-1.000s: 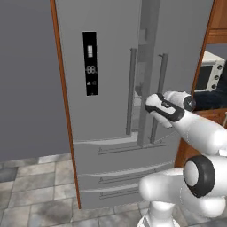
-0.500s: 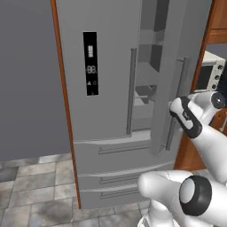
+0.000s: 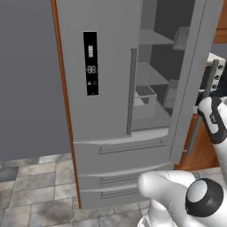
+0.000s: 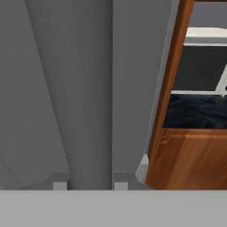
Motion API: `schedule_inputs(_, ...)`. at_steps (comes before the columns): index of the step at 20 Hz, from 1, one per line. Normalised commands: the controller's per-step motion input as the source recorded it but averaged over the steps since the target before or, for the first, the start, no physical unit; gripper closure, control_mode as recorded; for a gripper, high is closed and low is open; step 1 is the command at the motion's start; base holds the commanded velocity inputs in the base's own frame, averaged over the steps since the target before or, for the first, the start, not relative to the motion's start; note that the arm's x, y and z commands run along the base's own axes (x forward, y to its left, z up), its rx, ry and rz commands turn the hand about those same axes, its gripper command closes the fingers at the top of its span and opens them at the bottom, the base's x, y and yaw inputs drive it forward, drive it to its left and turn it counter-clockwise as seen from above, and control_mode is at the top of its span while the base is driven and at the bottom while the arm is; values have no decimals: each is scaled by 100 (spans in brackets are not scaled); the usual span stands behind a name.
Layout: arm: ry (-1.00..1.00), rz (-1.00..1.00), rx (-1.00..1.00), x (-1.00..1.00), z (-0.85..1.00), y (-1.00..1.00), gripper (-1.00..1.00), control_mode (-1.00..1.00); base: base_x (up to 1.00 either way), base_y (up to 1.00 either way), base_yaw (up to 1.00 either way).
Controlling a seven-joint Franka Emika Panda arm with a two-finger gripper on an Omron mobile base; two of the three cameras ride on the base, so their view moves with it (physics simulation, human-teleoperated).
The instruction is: Take the cakes from the fridge and place them on the empty tray on the dining counter.
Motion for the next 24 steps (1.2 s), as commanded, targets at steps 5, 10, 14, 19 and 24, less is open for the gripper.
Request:
schedule_inputs(5,-8,0,0,-15,-9,-44,-100,-100,0,0,0)
schedule_inputs(10,-5,-1,0,-62,0,-14,-100,-100,0,0,0)
schedule_inputs(14,-18,-5,0,-89,4,5,-100,-100,0,0,0)
schedule_inputs(19,-6,-11,-4,-63,7,50,-100,-100,0,0,0)
schedule_inputs(24,-1,-10,-9,-1,8,92,-100,-100,0,0,0)
